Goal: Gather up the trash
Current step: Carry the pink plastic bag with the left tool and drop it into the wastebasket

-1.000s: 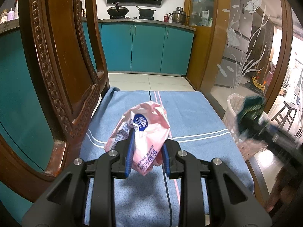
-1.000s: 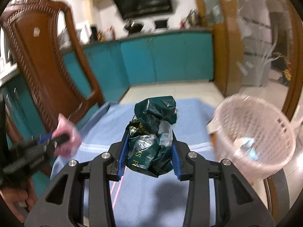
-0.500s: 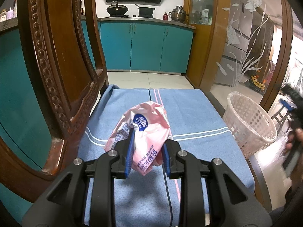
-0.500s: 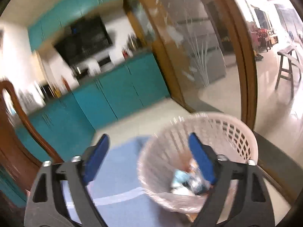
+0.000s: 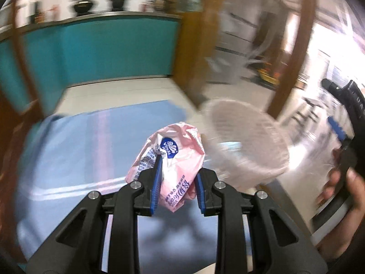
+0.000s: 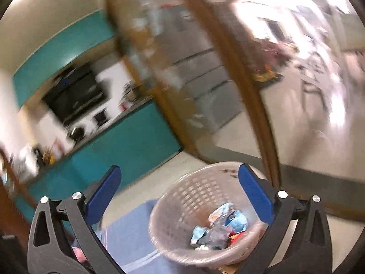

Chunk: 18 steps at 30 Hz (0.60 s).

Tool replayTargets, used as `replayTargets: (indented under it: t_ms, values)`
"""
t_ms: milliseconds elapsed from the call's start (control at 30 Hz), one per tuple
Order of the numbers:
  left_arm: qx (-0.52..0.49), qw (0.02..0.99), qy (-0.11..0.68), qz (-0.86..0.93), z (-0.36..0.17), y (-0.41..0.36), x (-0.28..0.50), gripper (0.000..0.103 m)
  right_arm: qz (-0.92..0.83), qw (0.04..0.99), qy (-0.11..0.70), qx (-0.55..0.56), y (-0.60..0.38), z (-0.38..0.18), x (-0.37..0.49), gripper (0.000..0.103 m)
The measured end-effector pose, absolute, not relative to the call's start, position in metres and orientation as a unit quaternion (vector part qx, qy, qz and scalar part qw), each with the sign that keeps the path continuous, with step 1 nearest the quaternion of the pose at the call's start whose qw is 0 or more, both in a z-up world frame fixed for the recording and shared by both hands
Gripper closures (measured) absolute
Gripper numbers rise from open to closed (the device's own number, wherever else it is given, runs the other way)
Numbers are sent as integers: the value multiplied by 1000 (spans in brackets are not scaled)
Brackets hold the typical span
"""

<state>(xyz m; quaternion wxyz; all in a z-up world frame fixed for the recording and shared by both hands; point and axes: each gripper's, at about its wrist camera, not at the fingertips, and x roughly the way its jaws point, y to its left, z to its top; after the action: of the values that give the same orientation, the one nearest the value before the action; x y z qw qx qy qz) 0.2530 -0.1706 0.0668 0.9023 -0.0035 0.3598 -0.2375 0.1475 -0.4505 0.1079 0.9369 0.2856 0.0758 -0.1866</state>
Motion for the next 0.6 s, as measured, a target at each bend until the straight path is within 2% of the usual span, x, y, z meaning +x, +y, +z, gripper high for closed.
replayTargets:
  t_ms: [167, 200, 267, 300, 333, 500, 600]
  values:
    - [43, 890, 342, -300, 73, -281, 280, 75, -235, 905, 31, 352, -485, 101, 127, 3]
    - [45, 885, 349, -305, 70, -297, 288, 70, -233, 907, 35, 349, -486, 101, 130, 3]
    - [42, 878, 366, -305, 62, -310, 301, 43, -223, 912, 49, 341, -485, 100, 134, 3]
    - [41, 883, 369, -289, 59, -310, 305, 12, -218, 914, 54, 339, -483, 100, 136, 3]
    - [37, 887, 363, -281, 59, -304, 305, 5, -211, 915, 60, 339, -482, 99, 138, 3]
    - [46, 912, 332, -237, 62, -227, 280, 3, -163, 926, 99, 325, -458, 103, 151, 2]
    - [51, 926, 328, -182, 63, -159, 257, 3, -112, 936, 167, 289, -424, 97, 175, 2]
